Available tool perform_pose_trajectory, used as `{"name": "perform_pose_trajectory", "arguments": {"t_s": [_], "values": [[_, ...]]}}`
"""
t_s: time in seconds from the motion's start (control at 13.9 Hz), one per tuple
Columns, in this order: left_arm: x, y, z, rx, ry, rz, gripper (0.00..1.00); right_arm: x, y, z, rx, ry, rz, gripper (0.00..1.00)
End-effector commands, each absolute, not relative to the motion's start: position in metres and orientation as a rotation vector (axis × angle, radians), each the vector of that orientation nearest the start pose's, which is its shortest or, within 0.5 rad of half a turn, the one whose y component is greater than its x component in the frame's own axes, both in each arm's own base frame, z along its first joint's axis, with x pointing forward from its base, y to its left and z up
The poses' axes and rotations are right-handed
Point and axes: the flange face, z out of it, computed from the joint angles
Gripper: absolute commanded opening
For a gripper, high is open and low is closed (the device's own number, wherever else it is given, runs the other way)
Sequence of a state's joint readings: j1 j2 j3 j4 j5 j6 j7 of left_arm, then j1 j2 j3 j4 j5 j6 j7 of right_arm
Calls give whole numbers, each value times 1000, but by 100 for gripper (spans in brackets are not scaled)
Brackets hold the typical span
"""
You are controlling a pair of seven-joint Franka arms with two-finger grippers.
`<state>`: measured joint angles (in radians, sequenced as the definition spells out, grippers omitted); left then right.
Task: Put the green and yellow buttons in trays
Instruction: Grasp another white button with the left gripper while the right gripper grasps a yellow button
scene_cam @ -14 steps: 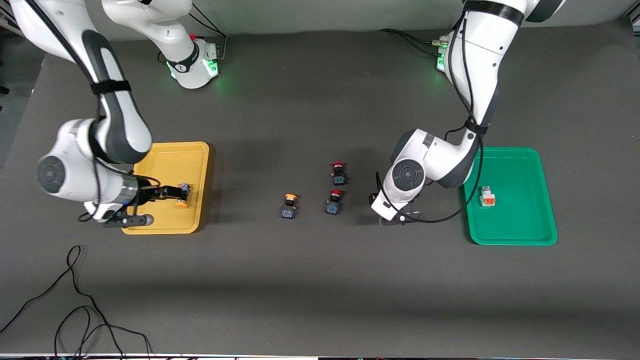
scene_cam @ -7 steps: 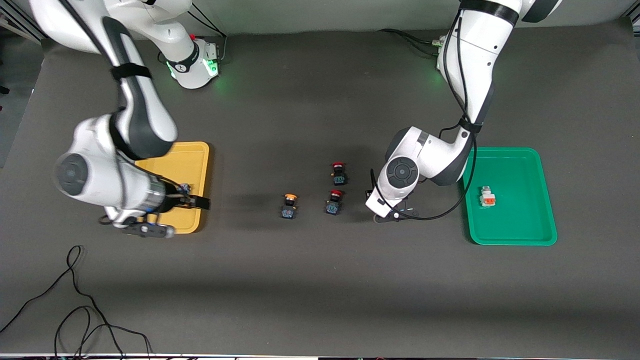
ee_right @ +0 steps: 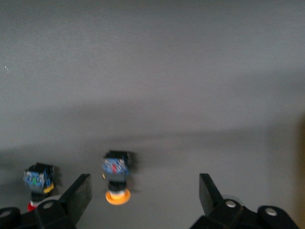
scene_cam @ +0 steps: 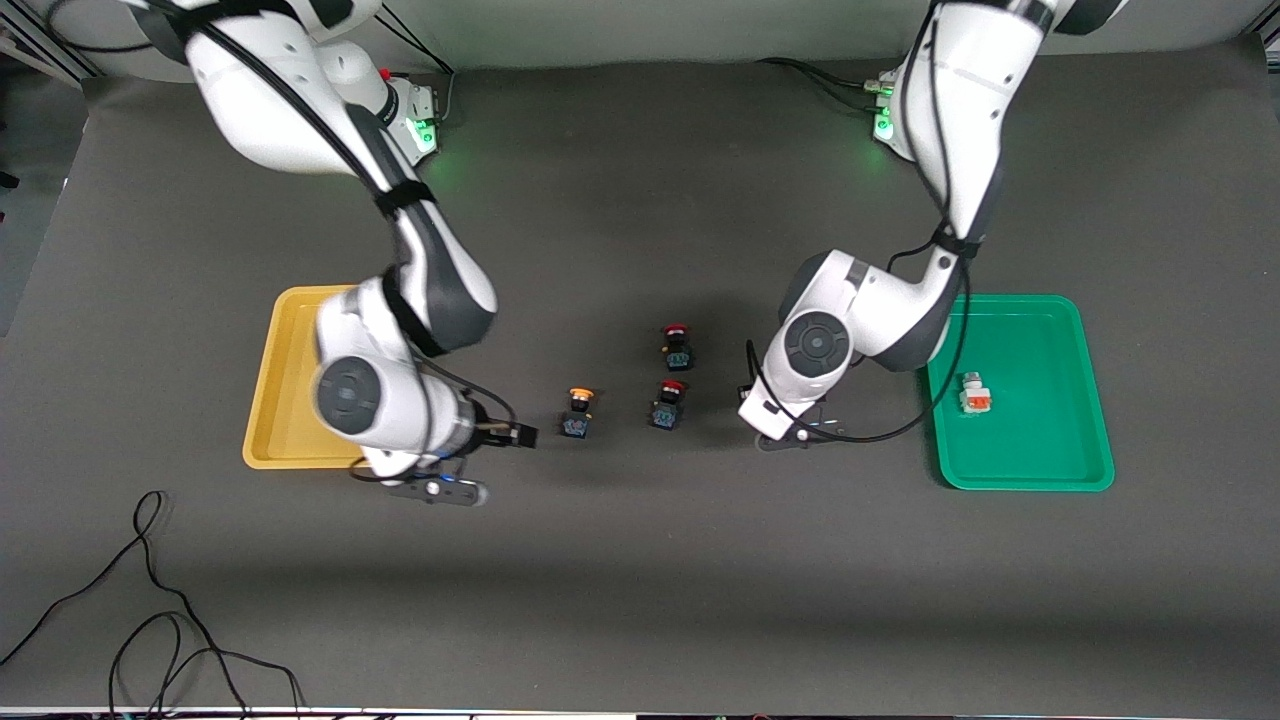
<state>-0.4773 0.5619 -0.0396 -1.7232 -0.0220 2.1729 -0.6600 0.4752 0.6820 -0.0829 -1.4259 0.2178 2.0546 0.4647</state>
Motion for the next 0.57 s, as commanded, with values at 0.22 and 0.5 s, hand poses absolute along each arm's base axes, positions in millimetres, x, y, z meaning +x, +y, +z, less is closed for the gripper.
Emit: {"name": "perform_pose_trajectory", "arguments": {"t_s": [0.22,0.5], "values": [[573,-253,406,-3149,-307,194,21,641,364,216,-3032,298,62,100],[584,-137,431,-3148,-194,351,21,619,390,189,-3075,229,74,100]]}}
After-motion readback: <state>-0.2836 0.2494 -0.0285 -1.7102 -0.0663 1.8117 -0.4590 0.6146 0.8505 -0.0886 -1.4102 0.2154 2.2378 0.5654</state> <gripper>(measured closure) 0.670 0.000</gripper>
